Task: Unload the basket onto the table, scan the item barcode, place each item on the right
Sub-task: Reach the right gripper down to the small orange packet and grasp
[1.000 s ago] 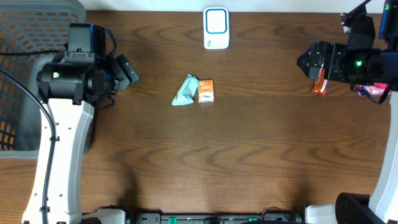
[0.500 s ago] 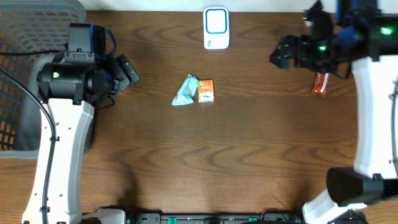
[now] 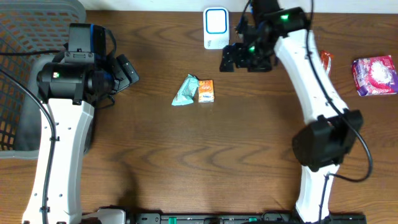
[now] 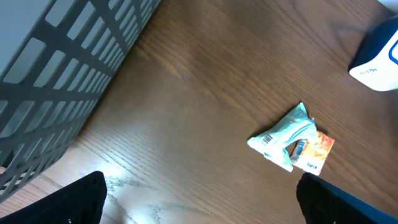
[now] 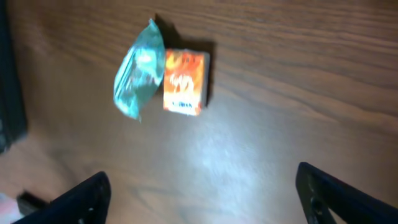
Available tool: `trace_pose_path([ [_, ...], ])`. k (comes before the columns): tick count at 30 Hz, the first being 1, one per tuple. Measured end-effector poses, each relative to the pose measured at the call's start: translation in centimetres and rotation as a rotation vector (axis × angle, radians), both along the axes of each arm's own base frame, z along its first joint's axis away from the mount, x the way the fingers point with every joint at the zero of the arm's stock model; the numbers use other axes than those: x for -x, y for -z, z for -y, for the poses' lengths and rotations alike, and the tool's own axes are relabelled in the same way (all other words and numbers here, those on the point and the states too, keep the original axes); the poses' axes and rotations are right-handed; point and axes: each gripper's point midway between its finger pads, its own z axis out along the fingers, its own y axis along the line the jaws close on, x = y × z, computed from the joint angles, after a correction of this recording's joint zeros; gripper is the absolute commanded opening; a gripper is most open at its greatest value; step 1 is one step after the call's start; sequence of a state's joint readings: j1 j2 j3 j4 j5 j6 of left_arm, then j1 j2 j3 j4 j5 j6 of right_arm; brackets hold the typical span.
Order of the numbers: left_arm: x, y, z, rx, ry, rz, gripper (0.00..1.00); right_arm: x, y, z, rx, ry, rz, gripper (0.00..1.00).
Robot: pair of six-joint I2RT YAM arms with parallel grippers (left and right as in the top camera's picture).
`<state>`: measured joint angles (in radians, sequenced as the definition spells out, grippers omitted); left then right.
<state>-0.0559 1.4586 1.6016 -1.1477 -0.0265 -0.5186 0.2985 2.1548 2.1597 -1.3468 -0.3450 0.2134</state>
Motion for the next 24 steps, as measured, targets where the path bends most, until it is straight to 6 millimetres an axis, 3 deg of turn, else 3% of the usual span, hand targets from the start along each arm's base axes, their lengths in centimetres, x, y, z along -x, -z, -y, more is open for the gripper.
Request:
trace_pose_path([
  [7, 0.0, 0.0, 0.0, 0.000, 0.000, 0.000, 0.98, -1.6, 6.2, -1.9, -0.065, 0.037, -0.123, 0.88],
  [13, 0.0, 0.0, 0.0, 0.000, 0.000, 0.000, 0.98, -1.0, 10.7, -4.2, -0.161, -0.030, -0.226, 0.86],
  [20, 0.0, 0.0, 0.0, 0.000, 0.000, 0.000, 0.98, -1.0, 14.4, -5.4, -0.191, -0.062, -0.263, 0.55],
  [24, 0.0, 0.0, 0.0, 0.000, 0.000, 0.000, 0.98, -0.7, 14.7, -6.1, -0.193, -0.073, -0.269, 0.58],
])
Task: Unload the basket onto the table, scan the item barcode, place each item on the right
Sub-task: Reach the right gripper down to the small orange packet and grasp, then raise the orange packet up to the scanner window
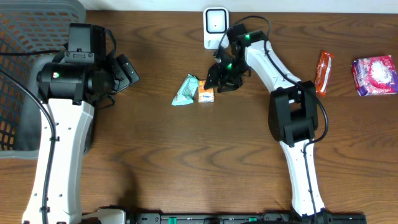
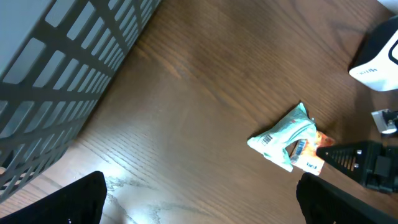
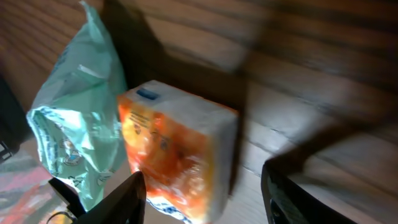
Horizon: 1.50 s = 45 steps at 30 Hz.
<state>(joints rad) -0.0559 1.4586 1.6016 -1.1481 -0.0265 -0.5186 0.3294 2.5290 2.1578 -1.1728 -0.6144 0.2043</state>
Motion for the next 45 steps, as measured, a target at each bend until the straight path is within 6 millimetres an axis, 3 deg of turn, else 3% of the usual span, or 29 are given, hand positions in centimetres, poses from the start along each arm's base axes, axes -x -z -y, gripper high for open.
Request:
trace_pose_path([
  [3, 0.0, 0.0, 0.0, 0.000, 0.000, 0.000, 0.98, 0.2, 0.0, -0.8, -0.008, -0.016, 0.010, 0.57],
  [5, 0.0, 0.0, 0.0, 0.000, 0.000, 0.000, 0.98, 0.4, 0.0, -1.3, -0.009, -0.026, 0.012, 0.26],
  [7, 0.0, 0.0, 0.0, 0.000, 0.000, 0.000, 0.98, 0.8, 0.3, -1.8, -0.005, -0.041, 0.010, 0.01],
  [12, 0.0, 0.0, 0.0, 0.000, 0.000, 0.000, 0.98, 2.0, 0.9, -1.7, 0.006, -0.044, -0.050, 0.01],
  [17, 0.0, 0.0, 0.0, 0.000, 0.000, 0.000, 0.98, 3.6, 0.4, 0.5, 0.024, -0.030, -0.160, 0.01],
  [27, 0.0, 0.0, 0.0, 0.000, 0.000, 0.000, 0.98, 4.5, -4.3, 5.4, -0.315, -0.084, -0.216, 0.01],
  [32, 0.0, 0.0, 0.0, 0.000, 0.000, 0.000, 0.98, 3.6, -6.2, 5.1, -0.487, -0.116, -0.114, 0.01],
  [38, 0.0, 0.0, 0.0, 0.000, 0.000, 0.000, 0.98, 1.0, -8.1, 4.7, -0.664, -0.098, 0.045, 0.01],
  [45, 0.0, 0.0, 0.0, 0.000, 0.000, 0.000, 0.98, -0.4, -9.4, 4.7, -0.764, -0.080, 0.130, 0.01],
])
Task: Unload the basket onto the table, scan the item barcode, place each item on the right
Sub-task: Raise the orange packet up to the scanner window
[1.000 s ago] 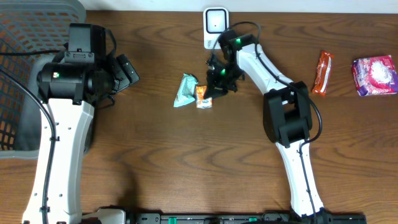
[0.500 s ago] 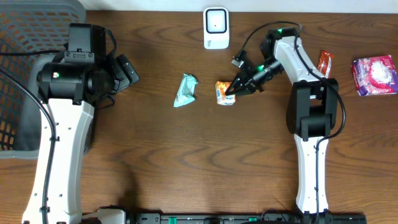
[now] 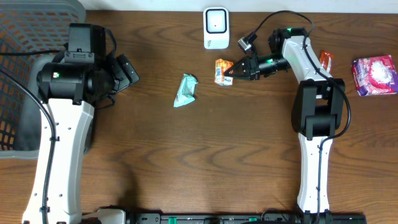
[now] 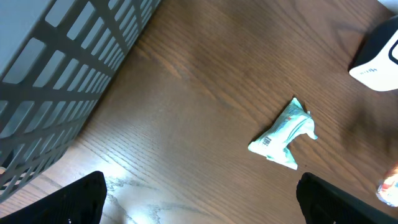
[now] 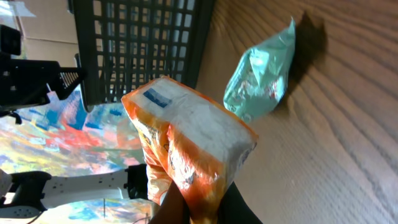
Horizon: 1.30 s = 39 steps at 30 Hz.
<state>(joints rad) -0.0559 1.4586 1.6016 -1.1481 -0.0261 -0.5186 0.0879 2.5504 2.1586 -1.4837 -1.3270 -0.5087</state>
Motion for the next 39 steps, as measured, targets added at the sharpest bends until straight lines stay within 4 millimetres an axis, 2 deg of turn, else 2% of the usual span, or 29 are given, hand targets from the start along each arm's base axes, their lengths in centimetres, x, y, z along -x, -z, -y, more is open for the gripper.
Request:
trace_pose_path([
  [6, 0.0, 0.0, 0.0, 0.000, 0.000, 0.000, 0.98, -0.6, 0.3, 0.0, 0.005, 0.002, 0.042, 0.01],
  [10, 0.0, 0.0, 0.0, 0.000, 0.000, 0.000, 0.98, -0.9, 3.3, 0.6, 0.194, -0.003, 0.008, 0.01],
  [12, 0.0, 0.0, 0.0, 0.000, 0.000, 0.000, 0.98, -0.8, 6.2, 1.7, 0.421, 0.001, -0.046, 0.01],
  [14, 0.0, 0.0, 0.0, 0.000, 0.000, 0.000, 0.98, -0.9, 8.2, 2.8, 0.651, 0.010, -0.054, 0.01],
  [17, 0.0, 0.0, 0.0, 0.000, 0.000, 0.000, 0.98, -1.8, 8.9, 4.3, 0.956, 0.042, 0.015, 0.01],
  [20, 0.0, 0.0, 0.0, 0.000, 0.000, 0.000, 0.98, -3.4, 6.7, 5.6, 1.198, 0.100, 0.153, 0.01],
  [24, 0.0, 0.0, 0.0, 0.000, 0.000, 0.000, 0.98, -5.6, 0.7, 7.6, 1.494, 0.192, 0.414, 0.01],
  [28, 0.0, 0.0, 0.0, 0.000, 0.000, 0.000, 0.98, -7.2, -4.2, 8.1, 1.657, 0.285, 0.613, 0.01],
  [30, 0.0, 0.0, 0.0, 0.000, 0.000, 0.000, 0.98, -7.7, -5.1, 7.9, 1.688, 0.306, 0.662, 0.01],
  [34, 0.0, 0.0, 0.0, 0.000, 0.000, 0.000, 0.98, -7.9, -5.1, 7.6, 1.689, 0.301, 0.683, 0.01],
  [39, 0.0, 0.0, 0.0, 0.000, 0.000, 0.000, 0.98, -9.5, -5.8, 7.0, 1.665, 0.293, 0.771, 0.01],
])
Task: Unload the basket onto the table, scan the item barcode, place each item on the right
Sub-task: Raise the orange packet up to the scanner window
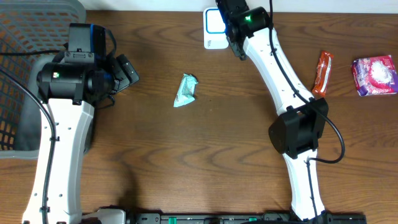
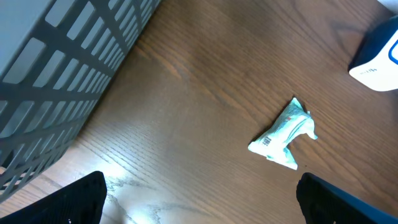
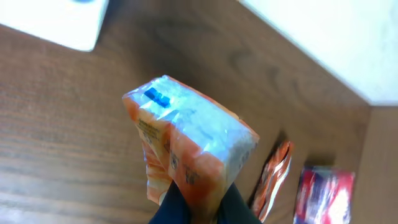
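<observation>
A small orange snack pack [image 3: 186,146] is pinched between the dark fingers of my right gripper [image 3: 196,208], which is shut on it. A corner of the white barcode scanner [image 3: 56,22] shows just beyond the pack. In the overhead view the right arm's wrist covers the spot beside the scanner [image 1: 214,25], and the pack is hidden there. My left gripper [image 2: 202,205] hangs open and empty near the basket, with its fingertips [image 2: 62,202] at the frame's bottom corners.
A teal packet [image 1: 186,90] lies mid-table, also in the left wrist view [image 2: 283,134]. A grey basket [image 1: 25,74] stands at the left edge. An orange-red wrapper [image 1: 321,71] and a pink-red bag [image 1: 374,74] lie at the far right.
My right gripper, still shut on the orange pack, has moved from right of and below the scanner to close beside it. The left arm and the teal packet are unchanged.
The orange pack lay against the teal packet with my right gripper open above the table. Then the gripper was down at the pack. Then it held the pack in the air, leaving the teal packet alone. Now the pack is at the scanner.
</observation>
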Available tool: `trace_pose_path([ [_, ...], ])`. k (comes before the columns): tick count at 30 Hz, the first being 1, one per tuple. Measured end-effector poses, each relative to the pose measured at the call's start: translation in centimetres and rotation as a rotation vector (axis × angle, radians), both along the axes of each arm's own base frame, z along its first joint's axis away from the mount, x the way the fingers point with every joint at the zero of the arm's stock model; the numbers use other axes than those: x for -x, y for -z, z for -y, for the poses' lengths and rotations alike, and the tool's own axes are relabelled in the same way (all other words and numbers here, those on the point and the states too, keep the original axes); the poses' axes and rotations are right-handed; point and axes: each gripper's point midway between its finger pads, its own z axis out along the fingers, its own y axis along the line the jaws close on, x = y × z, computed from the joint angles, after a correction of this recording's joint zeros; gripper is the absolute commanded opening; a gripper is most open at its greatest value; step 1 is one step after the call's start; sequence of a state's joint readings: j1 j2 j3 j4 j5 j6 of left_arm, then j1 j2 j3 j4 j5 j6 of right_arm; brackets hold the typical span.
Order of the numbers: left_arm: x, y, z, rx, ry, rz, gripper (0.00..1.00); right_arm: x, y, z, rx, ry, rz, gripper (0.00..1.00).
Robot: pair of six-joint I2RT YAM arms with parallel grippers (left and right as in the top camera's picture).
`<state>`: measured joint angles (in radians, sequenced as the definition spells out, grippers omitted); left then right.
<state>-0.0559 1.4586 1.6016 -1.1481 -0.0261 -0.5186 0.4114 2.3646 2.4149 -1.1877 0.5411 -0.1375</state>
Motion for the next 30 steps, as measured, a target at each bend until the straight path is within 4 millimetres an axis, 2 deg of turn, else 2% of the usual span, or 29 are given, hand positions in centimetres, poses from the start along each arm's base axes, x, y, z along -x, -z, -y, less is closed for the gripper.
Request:
trace_pose_path([
  [6, 0.0, 0.0, 0.0, 0.000, 0.000, 0.000, 0.98, -3.0, -1.8, -1.2, 0.014, -0.104, 0.110, 0.01],
  [11, 0.0, 0.0, 0.0, 0.000, 0.000, 0.000, 0.98, -5.9, -4.5, -2.0, 0.033, -0.150, 0.261, 0.01],
  [16, 0.0, 0.0, 0.0, 0.000, 0.000, 0.000, 0.98, -7.9, -7.2, -1.6, 0.045, -0.137, 0.393, 0.01],
  [19, 0.0, 0.0, 0.0, 0.000, 0.000, 0.000, 0.98, -8.6, -7.9, -1.2, 0.041, -0.130, 0.428, 0.01],
  [22, 0.0, 0.0, 0.0, 0.000, 0.000, 0.000, 0.98, -9.0, -7.7, -1.0, 0.026, -0.140, 0.431, 0.01],
  [25, 0.0, 0.0, 0.0, 0.000, 0.000, 0.000, 0.98, -9.6, -6.7, -1.7, 0.010, -0.158, 0.429, 0.01],
  [28, 0.0, 0.0, 0.0, 0.000, 0.000, 0.000, 0.98, -10.1, -4.0, -2.8, -0.002, -0.188, 0.391, 0.01],
  [30, 0.0, 0.0, 0.0, 0.000, 0.000, 0.000, 0.98, -10.4, -1.4, -3.8, -0.010, -0.212, 0.356, 0.01],
])
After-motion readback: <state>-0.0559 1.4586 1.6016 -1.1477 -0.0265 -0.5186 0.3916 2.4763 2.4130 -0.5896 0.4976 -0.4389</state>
